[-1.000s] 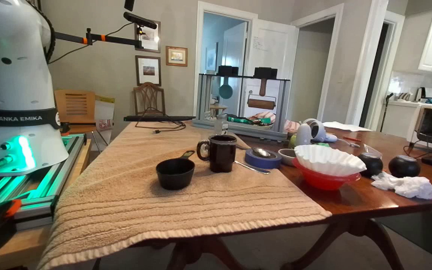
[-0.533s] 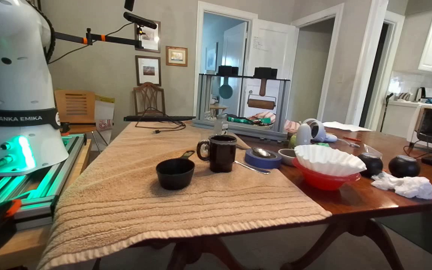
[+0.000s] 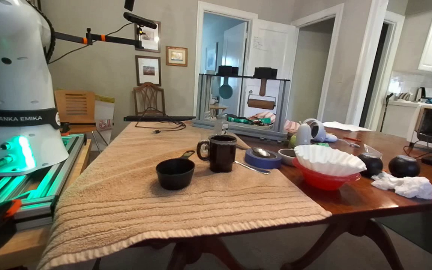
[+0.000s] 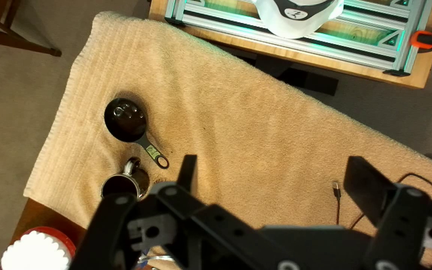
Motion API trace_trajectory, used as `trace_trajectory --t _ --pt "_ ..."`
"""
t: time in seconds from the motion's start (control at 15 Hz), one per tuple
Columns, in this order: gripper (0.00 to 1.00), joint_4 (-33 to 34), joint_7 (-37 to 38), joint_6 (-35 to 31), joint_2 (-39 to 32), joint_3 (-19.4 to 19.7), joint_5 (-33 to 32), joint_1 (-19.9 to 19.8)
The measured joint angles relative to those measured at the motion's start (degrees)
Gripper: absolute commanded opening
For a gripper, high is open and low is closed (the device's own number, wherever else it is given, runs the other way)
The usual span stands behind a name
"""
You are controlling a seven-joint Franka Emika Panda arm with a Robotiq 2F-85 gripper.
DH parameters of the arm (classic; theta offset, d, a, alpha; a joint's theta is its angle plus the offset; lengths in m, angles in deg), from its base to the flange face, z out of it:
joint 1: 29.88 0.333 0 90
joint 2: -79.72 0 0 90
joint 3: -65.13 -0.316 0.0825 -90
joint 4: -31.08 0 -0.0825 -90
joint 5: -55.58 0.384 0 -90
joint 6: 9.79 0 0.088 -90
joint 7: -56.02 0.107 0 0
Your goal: Put the lid in the glass cup
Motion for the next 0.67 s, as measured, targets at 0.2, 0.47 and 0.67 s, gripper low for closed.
trace_trajectory --t 0.2,0.47,0.67 --pt "1.0 0.0 0.03 0.0 0.0 0.06 0.0 0.06" --pt "1.0 0.2 0.94 -1.43 -0.18 0.34 0.13 0.26" --pt "1.0 0.44 1.83 -8.17 -0.78 0.51 1.54 0.58"
